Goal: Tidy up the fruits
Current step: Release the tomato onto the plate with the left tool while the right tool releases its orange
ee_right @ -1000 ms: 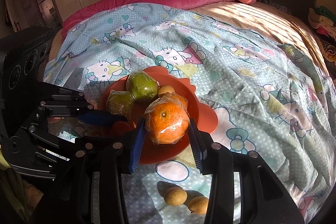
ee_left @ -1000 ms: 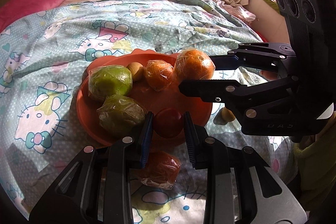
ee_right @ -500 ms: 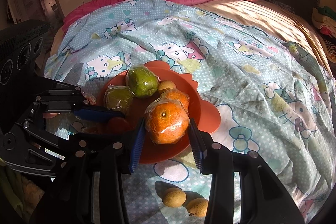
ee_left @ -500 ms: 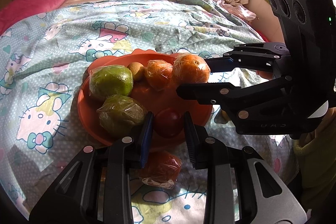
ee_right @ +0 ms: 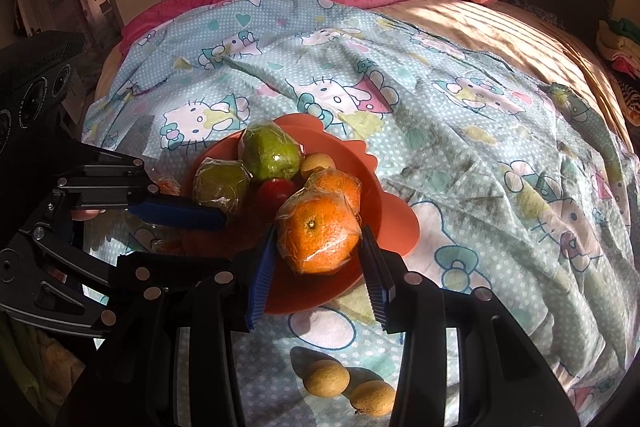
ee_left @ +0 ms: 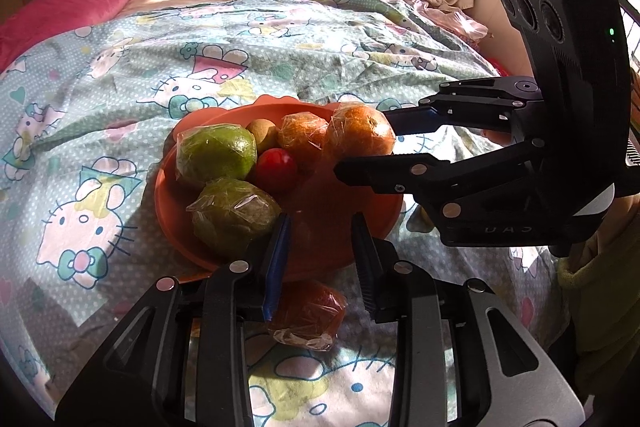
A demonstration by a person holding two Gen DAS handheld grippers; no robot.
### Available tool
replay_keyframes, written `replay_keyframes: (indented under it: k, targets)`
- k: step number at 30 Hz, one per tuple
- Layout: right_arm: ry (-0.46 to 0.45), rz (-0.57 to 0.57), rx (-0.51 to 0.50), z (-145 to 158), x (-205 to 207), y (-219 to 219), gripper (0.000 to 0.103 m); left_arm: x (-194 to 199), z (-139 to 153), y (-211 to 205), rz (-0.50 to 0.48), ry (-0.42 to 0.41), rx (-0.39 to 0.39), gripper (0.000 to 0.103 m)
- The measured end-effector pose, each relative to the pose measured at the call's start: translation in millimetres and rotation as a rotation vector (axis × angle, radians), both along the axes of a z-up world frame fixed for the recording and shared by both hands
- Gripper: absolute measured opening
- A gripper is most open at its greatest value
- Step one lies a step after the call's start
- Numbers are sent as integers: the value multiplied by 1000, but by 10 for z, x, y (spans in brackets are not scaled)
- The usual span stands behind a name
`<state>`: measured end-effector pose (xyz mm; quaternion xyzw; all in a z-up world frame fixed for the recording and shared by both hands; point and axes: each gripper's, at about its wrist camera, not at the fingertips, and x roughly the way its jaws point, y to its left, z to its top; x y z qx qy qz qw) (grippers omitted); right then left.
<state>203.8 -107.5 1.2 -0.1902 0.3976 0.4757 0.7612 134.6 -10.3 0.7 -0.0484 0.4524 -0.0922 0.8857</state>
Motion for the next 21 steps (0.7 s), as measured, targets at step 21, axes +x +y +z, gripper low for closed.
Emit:
replay_keyframes:
  k: [21]
  targets:
    - [-32, 12, -13, 9, -81, -5, 42, -204, 75, 90, 21, -12, -17, 32]
